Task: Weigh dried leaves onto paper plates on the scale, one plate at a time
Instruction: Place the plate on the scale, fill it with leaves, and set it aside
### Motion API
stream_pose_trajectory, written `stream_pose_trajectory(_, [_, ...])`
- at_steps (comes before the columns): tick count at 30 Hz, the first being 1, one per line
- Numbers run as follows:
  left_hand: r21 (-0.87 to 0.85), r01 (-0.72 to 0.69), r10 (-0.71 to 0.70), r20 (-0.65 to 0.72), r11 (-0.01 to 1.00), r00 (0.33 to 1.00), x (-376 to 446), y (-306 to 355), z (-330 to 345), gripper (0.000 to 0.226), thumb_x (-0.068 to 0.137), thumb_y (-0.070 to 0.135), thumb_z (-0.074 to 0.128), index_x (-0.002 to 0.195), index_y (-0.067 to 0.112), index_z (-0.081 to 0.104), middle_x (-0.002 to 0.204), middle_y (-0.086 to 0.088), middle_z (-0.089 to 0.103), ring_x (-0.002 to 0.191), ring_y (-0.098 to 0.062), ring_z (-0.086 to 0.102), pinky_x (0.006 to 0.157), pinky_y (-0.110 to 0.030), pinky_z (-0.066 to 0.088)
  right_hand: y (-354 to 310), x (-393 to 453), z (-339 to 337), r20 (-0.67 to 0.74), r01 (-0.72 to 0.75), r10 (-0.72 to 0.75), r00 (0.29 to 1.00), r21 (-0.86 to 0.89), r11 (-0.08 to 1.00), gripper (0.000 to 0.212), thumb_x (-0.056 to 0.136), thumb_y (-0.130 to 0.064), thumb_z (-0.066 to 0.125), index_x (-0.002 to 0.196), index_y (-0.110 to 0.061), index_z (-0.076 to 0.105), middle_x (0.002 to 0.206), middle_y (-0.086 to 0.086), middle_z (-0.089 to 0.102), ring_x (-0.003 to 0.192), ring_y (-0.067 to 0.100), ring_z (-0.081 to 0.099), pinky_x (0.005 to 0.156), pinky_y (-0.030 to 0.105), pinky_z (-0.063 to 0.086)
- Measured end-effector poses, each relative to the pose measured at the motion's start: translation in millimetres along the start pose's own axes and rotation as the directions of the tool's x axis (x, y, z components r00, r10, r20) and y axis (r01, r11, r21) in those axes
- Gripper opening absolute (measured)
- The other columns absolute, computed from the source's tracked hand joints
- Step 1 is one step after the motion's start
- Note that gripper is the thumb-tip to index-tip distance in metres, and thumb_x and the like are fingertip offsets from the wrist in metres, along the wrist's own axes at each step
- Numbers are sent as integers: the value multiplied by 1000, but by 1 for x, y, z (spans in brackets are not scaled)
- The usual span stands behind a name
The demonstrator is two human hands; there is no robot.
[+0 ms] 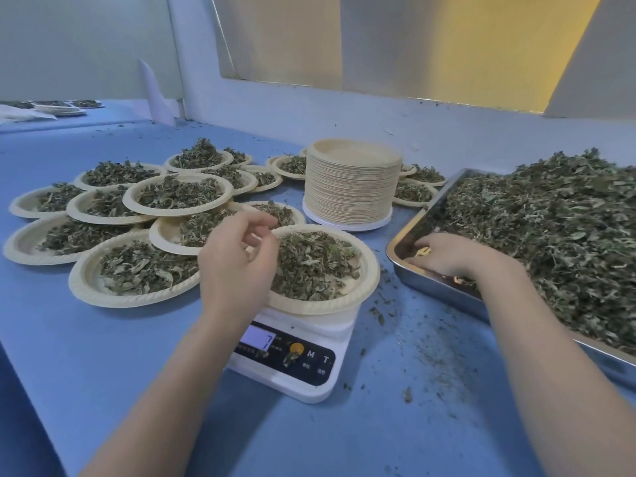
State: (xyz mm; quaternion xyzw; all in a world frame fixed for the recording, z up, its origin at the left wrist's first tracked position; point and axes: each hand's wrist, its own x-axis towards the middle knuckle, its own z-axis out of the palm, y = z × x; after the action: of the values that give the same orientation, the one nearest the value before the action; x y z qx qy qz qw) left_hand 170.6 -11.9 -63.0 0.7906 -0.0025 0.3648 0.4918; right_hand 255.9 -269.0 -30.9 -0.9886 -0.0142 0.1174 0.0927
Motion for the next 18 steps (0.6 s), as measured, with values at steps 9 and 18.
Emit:
stream_pose_trajectory(9, [-33, 190, -192, -74, 981, 979, 2, -14, -14, 18, 85, 13, 57, 90, 29, 64, 77, 11, 60, 63, 6, 50, 63, -11, 41, -6, 4, 1, -49, 16, -18, 999, -41, 999, 34, 95, -38, 49, 101, -10, 67, 106, 12, 66, 89, 22, 60, 73, 31, 46])
stream_pose_trajectory(18, [109, 259, -264, 35, 960, 964, 3, -23, -15, 22, 87, 21, 55, 109, 24, 58, 92, 8, 61, 72, -3, 54, 60, -22, 37, -36, -33, -26, -169, 288, -259, 951, 183, 940, 66, 79, -58, 63, 137, -33, 45, 139, -7, 47, 116, 10, 47, 88, 26, 37])
